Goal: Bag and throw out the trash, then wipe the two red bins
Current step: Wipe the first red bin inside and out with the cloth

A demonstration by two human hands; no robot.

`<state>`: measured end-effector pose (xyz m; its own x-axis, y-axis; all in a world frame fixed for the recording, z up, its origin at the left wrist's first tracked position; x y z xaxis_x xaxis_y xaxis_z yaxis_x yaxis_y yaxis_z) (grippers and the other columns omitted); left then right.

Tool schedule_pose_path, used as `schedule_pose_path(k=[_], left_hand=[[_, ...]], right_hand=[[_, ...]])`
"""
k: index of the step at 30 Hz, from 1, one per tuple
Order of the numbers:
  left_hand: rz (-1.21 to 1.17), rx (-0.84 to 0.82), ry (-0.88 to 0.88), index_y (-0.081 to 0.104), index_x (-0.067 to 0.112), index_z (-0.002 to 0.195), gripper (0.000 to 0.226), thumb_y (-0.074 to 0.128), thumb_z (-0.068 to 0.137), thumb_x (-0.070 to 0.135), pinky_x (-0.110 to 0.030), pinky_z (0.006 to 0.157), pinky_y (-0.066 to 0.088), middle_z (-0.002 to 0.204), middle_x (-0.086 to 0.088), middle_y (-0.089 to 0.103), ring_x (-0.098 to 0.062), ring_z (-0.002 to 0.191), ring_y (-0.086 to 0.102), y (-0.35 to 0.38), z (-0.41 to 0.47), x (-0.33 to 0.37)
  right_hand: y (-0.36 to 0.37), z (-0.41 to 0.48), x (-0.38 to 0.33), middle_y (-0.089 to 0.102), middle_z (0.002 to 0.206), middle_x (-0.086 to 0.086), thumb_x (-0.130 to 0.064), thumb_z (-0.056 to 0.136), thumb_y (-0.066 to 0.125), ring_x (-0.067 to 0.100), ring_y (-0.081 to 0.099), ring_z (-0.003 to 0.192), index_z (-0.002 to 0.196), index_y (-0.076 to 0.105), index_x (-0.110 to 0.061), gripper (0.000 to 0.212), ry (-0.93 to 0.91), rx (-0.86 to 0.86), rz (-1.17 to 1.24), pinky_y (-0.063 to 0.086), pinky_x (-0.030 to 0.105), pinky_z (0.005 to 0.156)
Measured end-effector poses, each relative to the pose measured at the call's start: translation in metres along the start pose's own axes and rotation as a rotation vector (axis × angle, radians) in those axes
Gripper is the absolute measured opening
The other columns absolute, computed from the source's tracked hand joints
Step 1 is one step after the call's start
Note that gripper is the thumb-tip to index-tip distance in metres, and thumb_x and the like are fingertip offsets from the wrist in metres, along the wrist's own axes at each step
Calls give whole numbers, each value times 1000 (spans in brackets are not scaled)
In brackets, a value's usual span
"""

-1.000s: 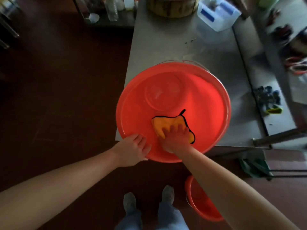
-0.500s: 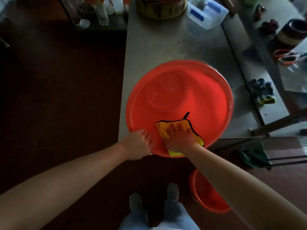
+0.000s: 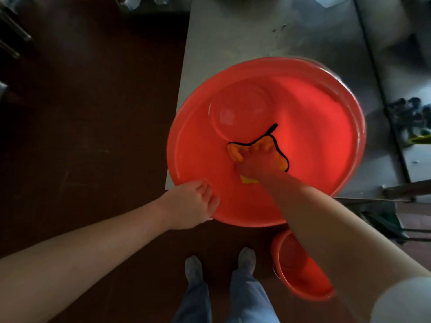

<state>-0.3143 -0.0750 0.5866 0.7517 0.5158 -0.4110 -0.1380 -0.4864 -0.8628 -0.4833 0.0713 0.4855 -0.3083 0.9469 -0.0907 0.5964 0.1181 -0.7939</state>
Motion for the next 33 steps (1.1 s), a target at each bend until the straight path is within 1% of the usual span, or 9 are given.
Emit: schedule_pose_path(k=[2, 4, 7, 13, 21, 24, 26, 30, 33], left_hand=[[14, -24, 7, 72, 9, 117, 56, 53, 95, 57, -41, 92, 55, 106, -23, 74, -33, 94, 73, -1, -1, -3], [1, -75, 21, 65, 7, 126, 60, 41, 101, 56, -44, 94, 53, 112, -25, 71, -36, 99, 71, -2, 1, -6], [-28, -78, 24, 56, 5, 130, 63, 26, 105, 54, -47, 94, 48, 113, -25, 68, -37, 101, 67, -1, 7, -2], [-18, -91, 53, 60, 11, 123, 60, 25, 105, 56, -46, 93, 49, 109, -17, 70, -34, 99, 67, -8, 0, -3], [-67, -123, -14, 59, 20, 130, 45, 41, 101, 50, -41, 105, 41, 121, -9, 67, -29, 113, 62, -9, -30, -38], [-26, -103, -5, 63, 25, 121, 30, 48, 98, 36, -39, 100, 38, 113, -1, 69, -24, 107, 64, -12, -45, -53], [-25, -131, 2, 66, 28, 117, 30, 58, 92, 43, -38, 102, 35, 110, 3, 69, -21, 108, 63, -15, -50, -65], [35, -195, -40, 65, 31, 124, 39, 66, 88, 46, -44, 121, 14, 124, 5, 66, -20, 125, 55, -21, -62, -90], [92, -203, -90, 65, 29, 126, 37, 66, 91, 40, -51, 125, -2, 129, 4, 64, -21, 131, 49, -26, -69, -95]], right_hand=[[-1, -11, -7, 55, 133, 11, -43, 84, 26, 33, 40, 140, 130, 50, -32, 53, 18, -23, -51, 23, 56, 115], [0, -26, -11, 48, 149, 6, -44, 90, 30, 33, 37, 142, 139, 48, -33, 53, 16, 17, -86, 22, 56, 114], [4, -56, -12, 46, 152, 7, -46, 91, 28, 36, 35, 143, 143, 44, -37, 55, -17, 31, -68, 21, 60, 115], [15, -125, -17, 36, 158, 3, -55, 93, 32, 36, 30, 146, 155, 26, -40, 64, -2, -16, -76, 16, 62, 115], [11, -166, -7, 42, 154, -3, -72, 90, 30, 28, 34, 142, 151, 35, -40, 69, -72, 71, -275, 23, 53, 113], [11, -179, -5, 39, 156, -3, -84, 82, 33, 28, 33, 143, 154, 29, -40, 84, -148, 63, -346, 24, 53, 113], [12, -186, -2, 33, 159, -4, -87, 74, 46, 29, 29, 146, 156, 20, -42, 98, -200, 30, -392, 24, 53, 115], [7, -194, 4, 39, 153, -2, -65, 78, 66, 34, 31, 142, 153, 24, -42, 89, -201, 133, -532, 24, 54, 114], [7, -196, 2, 46, 144, 6, -37, 85, 70, 43, 32, 140, 150, 33, -31, 75, -116, 199, -613, 22, 60, 116]])
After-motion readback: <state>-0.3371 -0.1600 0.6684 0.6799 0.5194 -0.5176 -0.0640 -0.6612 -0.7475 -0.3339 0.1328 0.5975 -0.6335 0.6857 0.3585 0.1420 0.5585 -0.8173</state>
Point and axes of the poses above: each hand's wrist, its own z-axis towards the middle knuckle, its own y-axis out of the palm, x = y × z, the point moved 3 cm from there along z, towards the middle knuckle
